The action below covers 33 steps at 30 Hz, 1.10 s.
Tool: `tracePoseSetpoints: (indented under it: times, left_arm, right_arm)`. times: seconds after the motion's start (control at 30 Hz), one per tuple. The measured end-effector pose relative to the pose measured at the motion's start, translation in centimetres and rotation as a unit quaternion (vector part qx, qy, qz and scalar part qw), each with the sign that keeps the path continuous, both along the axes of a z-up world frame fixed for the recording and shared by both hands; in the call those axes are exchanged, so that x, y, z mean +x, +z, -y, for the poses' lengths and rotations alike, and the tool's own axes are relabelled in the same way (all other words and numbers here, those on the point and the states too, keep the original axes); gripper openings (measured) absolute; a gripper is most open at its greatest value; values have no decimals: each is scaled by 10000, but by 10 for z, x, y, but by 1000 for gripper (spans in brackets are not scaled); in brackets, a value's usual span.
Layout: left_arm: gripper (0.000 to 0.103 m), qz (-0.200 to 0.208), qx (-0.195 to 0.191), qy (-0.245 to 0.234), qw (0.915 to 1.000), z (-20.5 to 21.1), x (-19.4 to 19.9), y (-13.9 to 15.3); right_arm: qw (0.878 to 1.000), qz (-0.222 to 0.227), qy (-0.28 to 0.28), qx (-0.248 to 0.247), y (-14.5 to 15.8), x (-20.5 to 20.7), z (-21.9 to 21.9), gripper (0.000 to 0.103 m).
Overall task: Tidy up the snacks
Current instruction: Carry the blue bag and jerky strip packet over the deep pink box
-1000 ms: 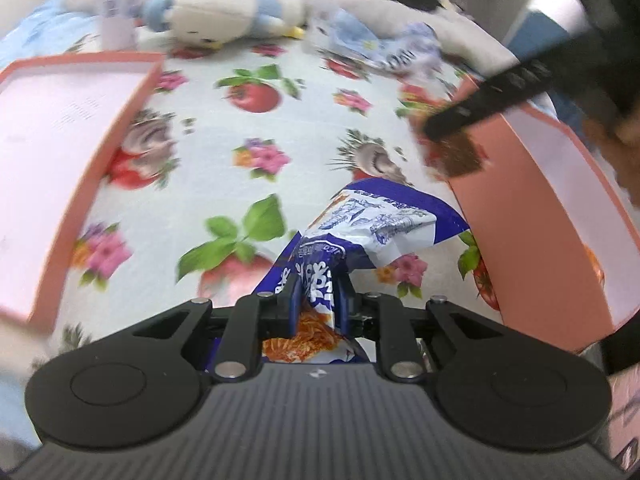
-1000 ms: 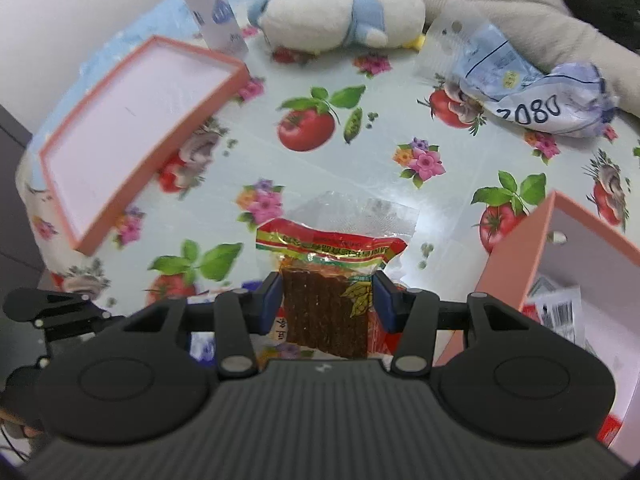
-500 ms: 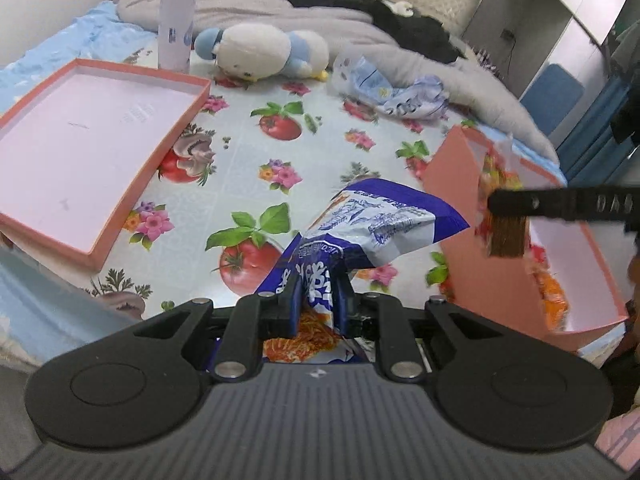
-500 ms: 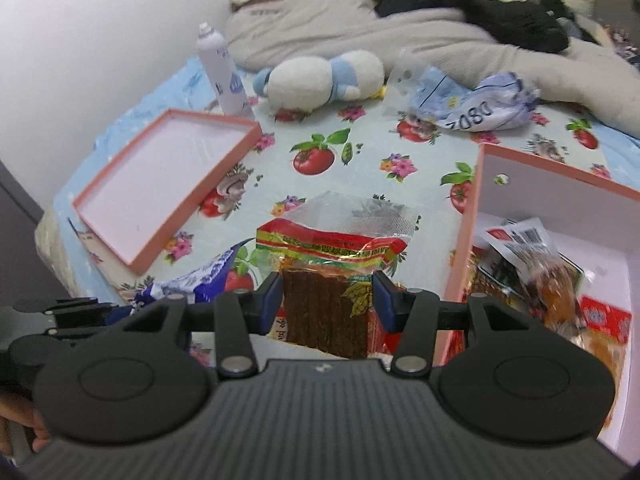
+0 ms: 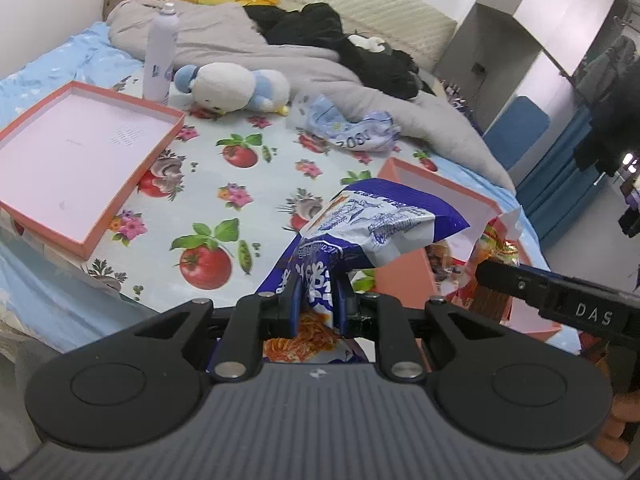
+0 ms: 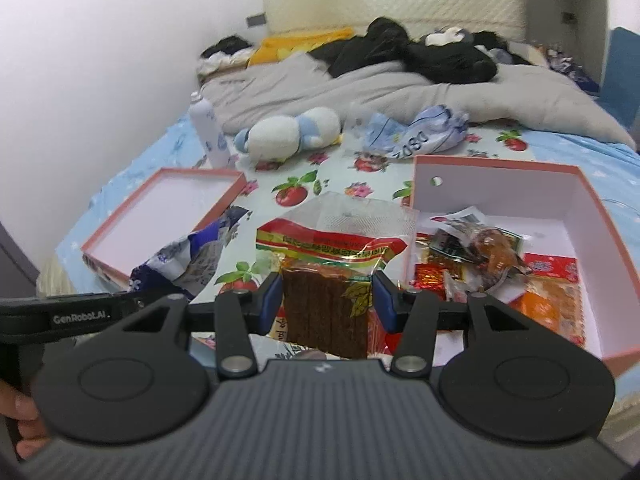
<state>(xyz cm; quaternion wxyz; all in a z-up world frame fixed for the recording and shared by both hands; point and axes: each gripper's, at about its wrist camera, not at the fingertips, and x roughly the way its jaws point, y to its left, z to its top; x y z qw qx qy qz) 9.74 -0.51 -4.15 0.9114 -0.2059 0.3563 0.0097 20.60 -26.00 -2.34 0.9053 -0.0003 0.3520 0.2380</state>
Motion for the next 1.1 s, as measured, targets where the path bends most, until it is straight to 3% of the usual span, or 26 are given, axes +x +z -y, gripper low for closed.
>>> tracePoseSetpoints:
  times: [0.33,0.63,1.1]
  left_arm:
    - [20,195,-14,-340,9992,39,-18,18]
    - [20,214,49,-746,9970,78,0,23]
    - [20,-48,117,-1301,9914,136,85,14]
  right_arm:
    - [9970,31,-669,386,3,-42,42,51]
    - [9922,64,-1195,339,4,-55,84,51]
    - [9864,-119,-1601,356,-9,10,128,51]
